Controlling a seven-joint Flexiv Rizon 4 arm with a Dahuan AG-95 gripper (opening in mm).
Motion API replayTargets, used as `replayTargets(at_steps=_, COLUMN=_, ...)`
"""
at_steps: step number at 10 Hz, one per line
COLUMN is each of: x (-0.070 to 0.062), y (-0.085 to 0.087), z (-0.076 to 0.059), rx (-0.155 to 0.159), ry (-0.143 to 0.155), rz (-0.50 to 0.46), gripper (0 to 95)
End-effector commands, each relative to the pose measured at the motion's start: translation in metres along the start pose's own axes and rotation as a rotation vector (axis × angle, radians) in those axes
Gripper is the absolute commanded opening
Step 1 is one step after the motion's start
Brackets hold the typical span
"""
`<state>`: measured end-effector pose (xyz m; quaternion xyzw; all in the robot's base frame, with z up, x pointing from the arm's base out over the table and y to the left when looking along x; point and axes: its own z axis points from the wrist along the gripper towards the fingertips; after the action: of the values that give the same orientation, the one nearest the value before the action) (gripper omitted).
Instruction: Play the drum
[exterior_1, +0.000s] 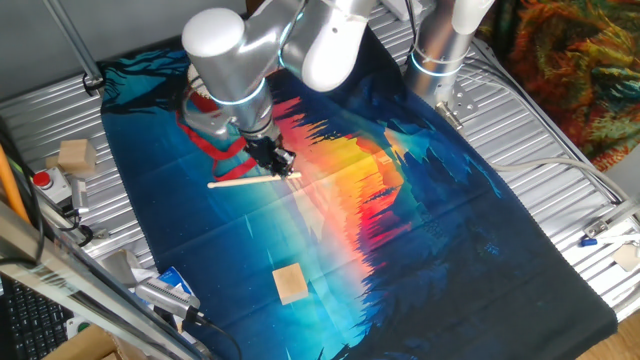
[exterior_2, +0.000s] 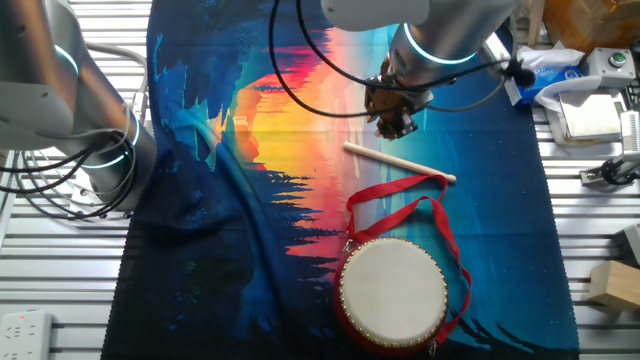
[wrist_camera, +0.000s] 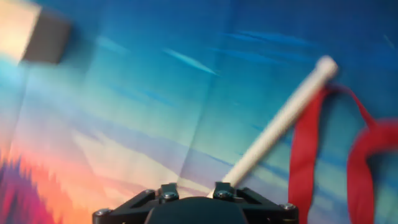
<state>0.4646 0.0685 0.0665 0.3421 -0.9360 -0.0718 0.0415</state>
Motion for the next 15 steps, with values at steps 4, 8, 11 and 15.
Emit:
replayTargets(at_steps=4, x=-0.001, y=0.007, z=-0.008, rx=0.210, ry=-0.053, rz=-1.731, gripper=38.0)
replayTargets(at_steps=8, x=-0.001, y=0.007, z=-0.008, rx=0.245, ry=-0.027, rz=-2.015, gripper=38.0)
replayTargets(at_steps=11, x=0.001, y=0.007, z=-0.007, rx=0.255, ry=-0.019, rz=-2.181, gripper=38.0)
replayTargets(at_steps=15, x=0.018, y=0.016, z=0.005, rx=0.276, ry=0.000, rz=-2.205, gripper=38.0)
